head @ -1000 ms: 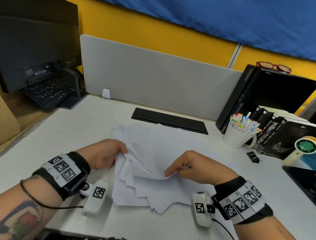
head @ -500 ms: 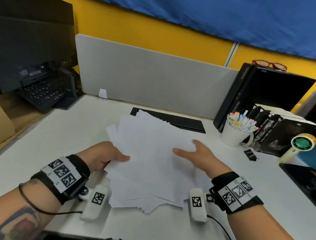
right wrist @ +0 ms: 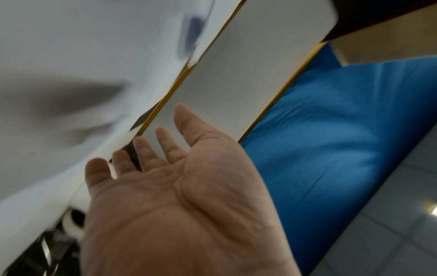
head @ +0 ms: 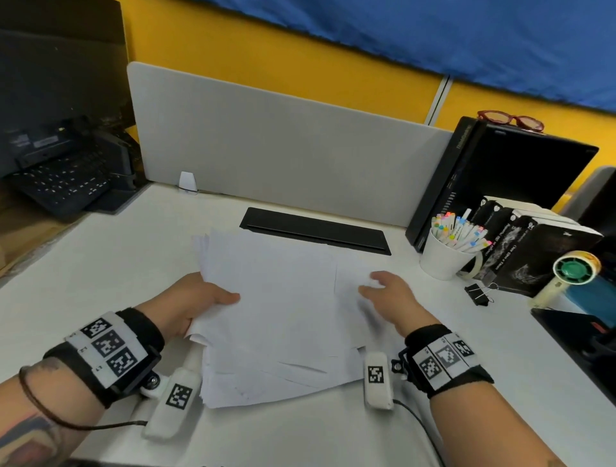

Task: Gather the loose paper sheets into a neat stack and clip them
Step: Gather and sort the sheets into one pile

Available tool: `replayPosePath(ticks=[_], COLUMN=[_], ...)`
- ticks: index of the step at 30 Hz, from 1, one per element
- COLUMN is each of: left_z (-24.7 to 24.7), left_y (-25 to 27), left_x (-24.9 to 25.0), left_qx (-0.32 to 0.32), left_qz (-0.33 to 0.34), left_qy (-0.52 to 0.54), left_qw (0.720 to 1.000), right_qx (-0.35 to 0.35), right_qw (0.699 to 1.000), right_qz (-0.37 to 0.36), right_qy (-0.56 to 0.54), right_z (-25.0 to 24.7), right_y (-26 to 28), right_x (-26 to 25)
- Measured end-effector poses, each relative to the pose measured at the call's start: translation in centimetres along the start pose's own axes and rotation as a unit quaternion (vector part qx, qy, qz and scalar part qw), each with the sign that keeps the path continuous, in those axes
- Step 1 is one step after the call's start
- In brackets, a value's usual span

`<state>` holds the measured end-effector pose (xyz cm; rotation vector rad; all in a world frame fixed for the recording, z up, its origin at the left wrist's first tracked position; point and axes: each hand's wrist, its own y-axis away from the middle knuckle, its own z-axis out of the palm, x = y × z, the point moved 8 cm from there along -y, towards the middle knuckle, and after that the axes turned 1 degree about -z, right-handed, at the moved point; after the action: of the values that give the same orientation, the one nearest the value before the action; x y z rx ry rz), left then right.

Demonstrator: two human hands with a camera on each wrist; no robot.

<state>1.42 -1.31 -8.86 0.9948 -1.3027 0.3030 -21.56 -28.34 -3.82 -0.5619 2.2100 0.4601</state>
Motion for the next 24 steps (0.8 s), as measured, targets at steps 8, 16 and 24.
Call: replayPosePath(ticks=[8,16,24], left_z=[0.1,0.0,0.3], left_y=[-0.3,-0.6,-0.1], left_x=[-0.3,0.1,0.7], left_qx=[0.02,0.027,0.009], left_qz=[0.005,0.05,0.086], left_qy=[-0.002,-0.006,-0.012], left_qw=[1.0,0.998,0.996], right_qx=[0.026,-0.063,0.156], right_qw=[0.97,0.974,0.979], right_qz=[0.115,0.091,-0.041], right_qy=[0.211,0.197,0.129], right_z=[-4.9,-3.2,-8.5], right_y=[-2.3,-2.3,-0.8], right_x=[5.9,5.0,-0.3])
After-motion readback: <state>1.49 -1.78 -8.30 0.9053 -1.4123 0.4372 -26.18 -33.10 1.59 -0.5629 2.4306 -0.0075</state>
